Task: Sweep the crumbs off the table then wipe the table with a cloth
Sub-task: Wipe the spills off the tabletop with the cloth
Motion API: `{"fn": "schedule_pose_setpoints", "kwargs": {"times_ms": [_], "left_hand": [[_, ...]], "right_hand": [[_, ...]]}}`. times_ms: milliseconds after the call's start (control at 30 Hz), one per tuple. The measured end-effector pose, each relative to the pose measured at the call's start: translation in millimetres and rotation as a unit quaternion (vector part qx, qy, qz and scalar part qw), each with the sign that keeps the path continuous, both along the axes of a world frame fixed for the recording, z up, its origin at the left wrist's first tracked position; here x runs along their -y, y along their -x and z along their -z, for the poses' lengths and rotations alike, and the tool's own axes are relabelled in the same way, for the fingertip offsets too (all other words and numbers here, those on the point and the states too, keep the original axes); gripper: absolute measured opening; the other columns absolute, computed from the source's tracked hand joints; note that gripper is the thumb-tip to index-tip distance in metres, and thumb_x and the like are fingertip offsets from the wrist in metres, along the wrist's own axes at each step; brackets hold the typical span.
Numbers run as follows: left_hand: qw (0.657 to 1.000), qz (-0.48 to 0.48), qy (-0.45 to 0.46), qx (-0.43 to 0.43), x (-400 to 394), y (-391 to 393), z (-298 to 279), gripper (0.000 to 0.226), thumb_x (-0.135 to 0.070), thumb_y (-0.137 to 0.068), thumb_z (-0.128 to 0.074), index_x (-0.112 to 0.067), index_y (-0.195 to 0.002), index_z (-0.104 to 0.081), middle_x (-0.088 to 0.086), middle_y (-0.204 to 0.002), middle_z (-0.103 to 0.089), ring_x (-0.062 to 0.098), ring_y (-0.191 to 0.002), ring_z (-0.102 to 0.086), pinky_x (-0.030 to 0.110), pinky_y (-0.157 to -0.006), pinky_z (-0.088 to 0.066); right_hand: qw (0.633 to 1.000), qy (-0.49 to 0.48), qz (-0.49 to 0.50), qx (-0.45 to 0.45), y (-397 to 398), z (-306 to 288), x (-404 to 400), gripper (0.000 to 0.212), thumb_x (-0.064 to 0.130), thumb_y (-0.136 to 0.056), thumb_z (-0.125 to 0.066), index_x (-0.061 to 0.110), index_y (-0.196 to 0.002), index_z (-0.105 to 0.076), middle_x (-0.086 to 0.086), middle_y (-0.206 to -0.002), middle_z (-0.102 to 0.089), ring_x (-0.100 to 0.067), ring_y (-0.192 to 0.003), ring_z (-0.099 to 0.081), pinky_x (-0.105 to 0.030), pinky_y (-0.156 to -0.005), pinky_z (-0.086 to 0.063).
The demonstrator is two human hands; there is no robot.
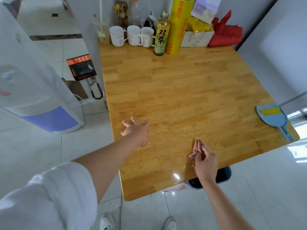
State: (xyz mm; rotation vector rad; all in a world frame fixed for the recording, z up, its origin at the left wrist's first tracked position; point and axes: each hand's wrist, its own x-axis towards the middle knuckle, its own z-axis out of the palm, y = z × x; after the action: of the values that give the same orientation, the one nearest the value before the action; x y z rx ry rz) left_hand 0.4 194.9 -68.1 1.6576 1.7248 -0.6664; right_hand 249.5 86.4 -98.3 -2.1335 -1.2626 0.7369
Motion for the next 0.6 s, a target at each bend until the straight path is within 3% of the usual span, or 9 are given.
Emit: {"fn": "schedule_pose_setpoints", "kwargs": {"times_ms": [67, 133, 200, 300, 367, 433, 500, 567, 600], "left_hand": [[1.0, 0.011, -0.001, -0.001, -3, 1, 3, 0.103, -0.052, -0.091, -0.065, -0.039, -0.157, 0.013, 0.021, -0.161, 0.027, 0.059, -0.145, 0.008, 0.062, -0.107, -0.04], [1.0, 0.02, -0.009, -0.002, -4, 4, 7, 0.105, -0.054, -0.09, -0.066, -0.038, -0.157, 0.013, 0.023, -0.161, 0.025, 0.061, -0.144, 0.006, 0.064, -0.106, -0.04], [1.0, 0.026, -0.015, 0.002, -3, 6, 9, 0.105, -0.057, -0.088, -0.066, -0.038, -0.158, 0.011, 0.023, -0.162, 0.021, 0.061, -0.144, 0.003, 0.064, -0.104, -0.043], [0.998, 0.048, -0.033, -0.005, -3, 10, 12, 0.105, -0.061, -0.086, -0.065, -0.038, -0.158, 0.008, 0.023, -0.162, 0.017, 0.062, -0.143, -0.001, 0.062, -0.099, -0.048], [0.998, 0.057, -0.035, -0.008, -4, 11, 13, 0.107, -0.063, -0.086, -0.064, -0.037, -0.157, 0.011, 0.025, -0.162, 0.017, 0.062, -0.143, -0.002, 0.061, -0.097, -0.05], [0.998, 0.061, -0.034, -0.008, -4, 10, 14, 0.108, -0.063, -0.086, -0.064, -0.036, -0.157, 0.013, 0.025, -0.161, 0.017, 0.062, -0.143, -0.002, 0.061, -0.096, -0.05], [0.998, 0.059, -0.029, -0.009, -4, 9, 15, 0.108, -0.06, -0.087, -0.064, -0.036, -0.156, 0.015, 0.026, -0.161, 0.018, 0.062, -0.143, 0.0, 0.064, -0.098, -0.048], [0.998, 0.057, -0.022, -0.01, -4, 8, 13, 0.106, -0.057, -0.09, -0.063, -0.037, -0.156, 0.017, 0.025, -0.161, 0.02, 0.062, -0.143, 0.001, 0.066, -0.1, -0.045], [0.998, 0.058, -0.02, -0.01, -3, 8, 12, 0.106, -0.055, -0.091, -0.063, -0.037, -0.155, 0.018, 0.025, -0.161, 0.021, 0.062, -0.143, 0.001, 0.066, -0.1, -0.045]], "right_hand": [[0.998, 0.003, 0.019, 0.061, 49, 9, 16, 0.035, 0.02, -0.103, -0.053, 0.043, -0.129, -0.059, 0.008, -0.121, -0.057, -0.002, -0.066, -0.067, -0.018, -0.055, -0.051], [0.988, -0.011, -0.145, 0.052, 119, 21, 48, 0.031, 0.023, -0.101, -0.057, 0.042, -0.124, -0.063, 0.007, -0.116, -0.054, -0.005, -0.078, -0.065, -0.026, -0.064, -0.057], [0.944, -0.021, -0.325, 0.053, 170, 31, 75, 0.029, 0.028, -0.096, -0.056, 0.04, -0.121, -0.067, 0.006, -0.11, -0.055, -0.013, -0.085, -0.064, -0.029, -0.069, -0.056], [0.914, -0.008, -0.405, 0.019, 157, 24, 65, 0.029, 0.032, -0.097, -0.053, 0.038, -0.122, -0.068, 0.014, -0.112, -0.054, -0.004, -0.089, -0.062, -0.021, -0.072, -0.052], [0.939, -0.005, -0.342, 0.034, 105, 15, 44, 0.03, 0.028, -0.101, -0.053, 0.039, -0.126, -0.067, 0.016, -0.114, -0.056, -0.001, -0.08, -0.066, -0.019, -0.069, -0.055], [0.995, 0.003, -0.097, 0.011, 46, 7, 21, 0.036, 0.019, -0.103, -0.054, 0.038, -0.132, -0.062, 0.003, -0.117, -0.063, -0.011, -0.076, -0.071, -0.036, -0.068, -0.063], [0.978, 0.047, 0.201, 0.013, 24, 8, 10, 0.039, 0.02, -0.103, -0.052, 0.036, -0.138, -0.056, -0.009, -0.129, -0.054, -0.027, -0.088, -0.07, -0.045, -0.083, -0.059], [0.964, 0.048, 0.259, 0.041, 55, 14, 12, 0.036, 0.018, -0.098, -0.051, 0.031, -0.131, -0.058, -0.01, -0.133, -0.051, -0.033, -0.097, -0.065, -0.04, -0.087, -0.052], [0.982, 0.009, 0.181, 0.058, 83, 16, 15, 0.036, 0.015, -0.095, -0.052, 0.031, -0.126, -0.059, -0.006, -0.128, -0.056, -0.03, -0.095, -0.064, -0.039, -0.082, -0.053]]}}
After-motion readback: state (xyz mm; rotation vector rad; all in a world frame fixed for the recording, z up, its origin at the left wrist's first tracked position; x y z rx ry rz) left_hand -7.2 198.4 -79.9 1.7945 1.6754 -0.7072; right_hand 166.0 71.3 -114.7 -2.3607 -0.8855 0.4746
